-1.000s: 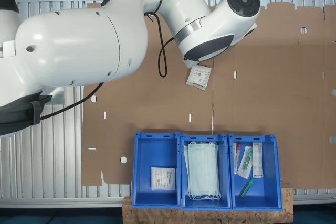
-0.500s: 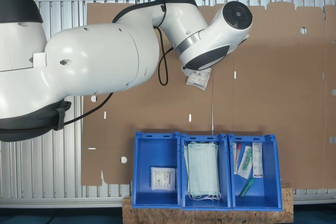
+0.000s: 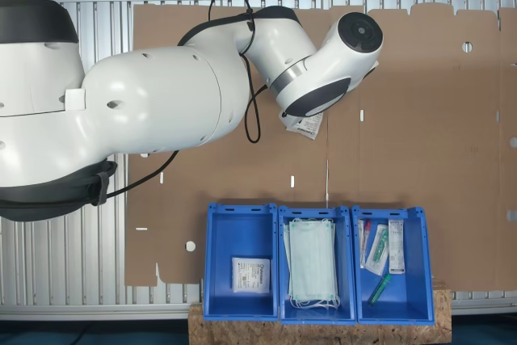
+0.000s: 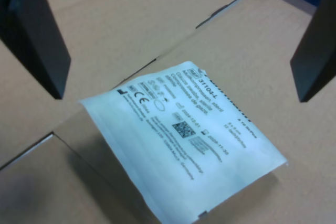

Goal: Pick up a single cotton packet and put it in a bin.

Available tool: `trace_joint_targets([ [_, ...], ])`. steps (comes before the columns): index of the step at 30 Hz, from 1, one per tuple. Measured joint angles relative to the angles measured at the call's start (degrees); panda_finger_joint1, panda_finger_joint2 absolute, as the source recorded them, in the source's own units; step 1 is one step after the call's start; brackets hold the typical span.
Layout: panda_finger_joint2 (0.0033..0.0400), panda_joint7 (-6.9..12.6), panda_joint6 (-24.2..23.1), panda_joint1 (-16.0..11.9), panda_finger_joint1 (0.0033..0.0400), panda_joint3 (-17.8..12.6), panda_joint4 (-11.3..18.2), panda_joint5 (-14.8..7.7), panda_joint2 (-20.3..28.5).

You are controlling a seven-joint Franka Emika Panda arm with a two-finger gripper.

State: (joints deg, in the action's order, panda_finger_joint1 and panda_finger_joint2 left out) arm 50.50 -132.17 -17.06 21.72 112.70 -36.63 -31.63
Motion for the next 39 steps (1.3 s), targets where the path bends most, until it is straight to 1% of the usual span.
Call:
trace_joint_targets([
  [7,0.04,0.0,-1.1,0.0,0.04,-0.3,0.0,-1.0,-1.8],
  [13,0.04,0.0,-1.9,0.0,0.04,-0.4,-0.1,-1.3,-3.3],
  [21,0.04,0.0,-2.7,0.0,0.04,-0.4,-0.1,-1.5,-5.2],
  [26,0.04,0.0,-3.0,0.0,0.04,-0.5,-0.3,-1.5,-5.5],
  [39,0.04,0.0,-3.6,0.0,0.04,-2.1,-2.0,-1.5,-6.3],
])
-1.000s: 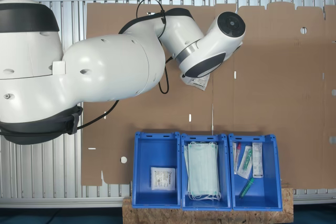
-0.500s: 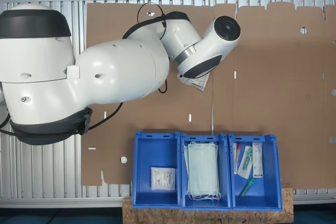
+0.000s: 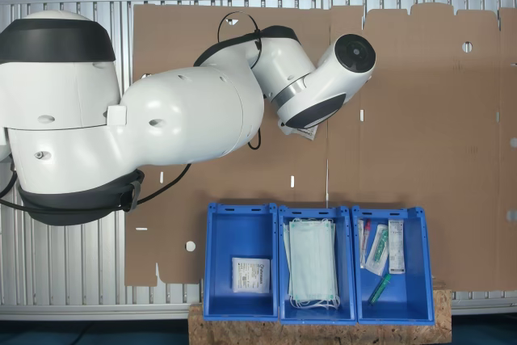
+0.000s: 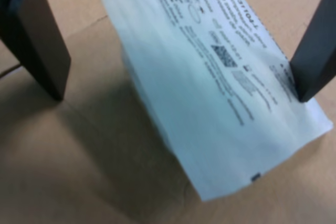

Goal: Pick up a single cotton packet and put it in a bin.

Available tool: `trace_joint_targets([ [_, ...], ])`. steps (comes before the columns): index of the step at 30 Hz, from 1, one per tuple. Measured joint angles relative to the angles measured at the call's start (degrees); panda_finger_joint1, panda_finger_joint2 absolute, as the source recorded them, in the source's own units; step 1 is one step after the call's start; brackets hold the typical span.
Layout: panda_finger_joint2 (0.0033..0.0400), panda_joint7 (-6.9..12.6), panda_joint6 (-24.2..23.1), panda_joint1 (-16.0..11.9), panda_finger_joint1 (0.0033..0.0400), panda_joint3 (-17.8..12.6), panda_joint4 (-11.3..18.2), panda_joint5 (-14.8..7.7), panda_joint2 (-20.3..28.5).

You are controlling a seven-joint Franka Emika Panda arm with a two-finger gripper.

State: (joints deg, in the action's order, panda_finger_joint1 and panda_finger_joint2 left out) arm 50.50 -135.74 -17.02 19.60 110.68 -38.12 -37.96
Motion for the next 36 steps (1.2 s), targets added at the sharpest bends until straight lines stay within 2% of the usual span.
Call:
trace_joint_targets([
  [17,0.04,0.0,-0.6,0.0,0.04,-1.0,-0.5,0.0,-0.1],
  [36,0.04,0.0,-1.4,0.0,0.04,-1.1,0.6,0.0,0.4],
])
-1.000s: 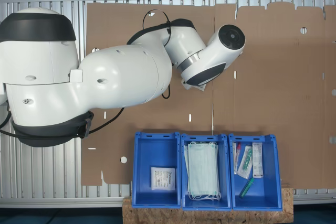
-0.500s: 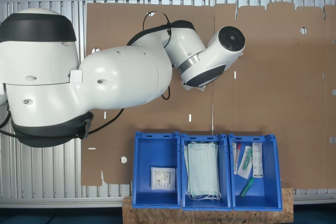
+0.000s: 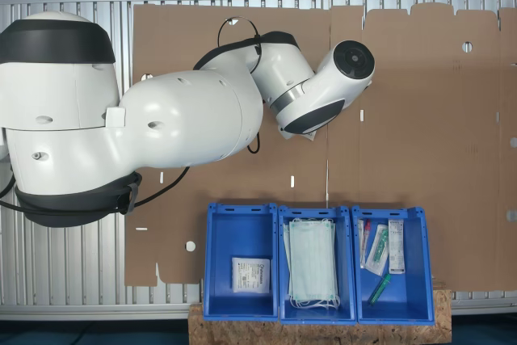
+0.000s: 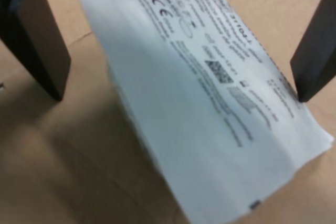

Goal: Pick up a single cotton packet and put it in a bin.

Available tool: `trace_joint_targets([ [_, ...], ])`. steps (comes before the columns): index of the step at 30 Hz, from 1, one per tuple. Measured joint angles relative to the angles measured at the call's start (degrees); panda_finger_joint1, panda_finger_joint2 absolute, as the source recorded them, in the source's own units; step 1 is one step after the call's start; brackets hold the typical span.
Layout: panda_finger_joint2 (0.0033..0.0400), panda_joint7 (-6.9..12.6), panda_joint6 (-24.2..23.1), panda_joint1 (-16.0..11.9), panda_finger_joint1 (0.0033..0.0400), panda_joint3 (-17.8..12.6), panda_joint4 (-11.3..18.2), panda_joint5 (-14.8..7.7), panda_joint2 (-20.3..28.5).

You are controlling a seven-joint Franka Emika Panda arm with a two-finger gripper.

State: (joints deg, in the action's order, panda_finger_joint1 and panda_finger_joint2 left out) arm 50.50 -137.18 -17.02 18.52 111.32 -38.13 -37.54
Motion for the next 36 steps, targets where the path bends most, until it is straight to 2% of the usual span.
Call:
trace_joint_targets([
  [11,0.04,0.0,-0.2,0.0,0.04,0.0,2.1,0.0,1.2],
  [36,0.04,0.0,-0.2,0.0,0.04,0.0,2.1,0.0,1.3],
])
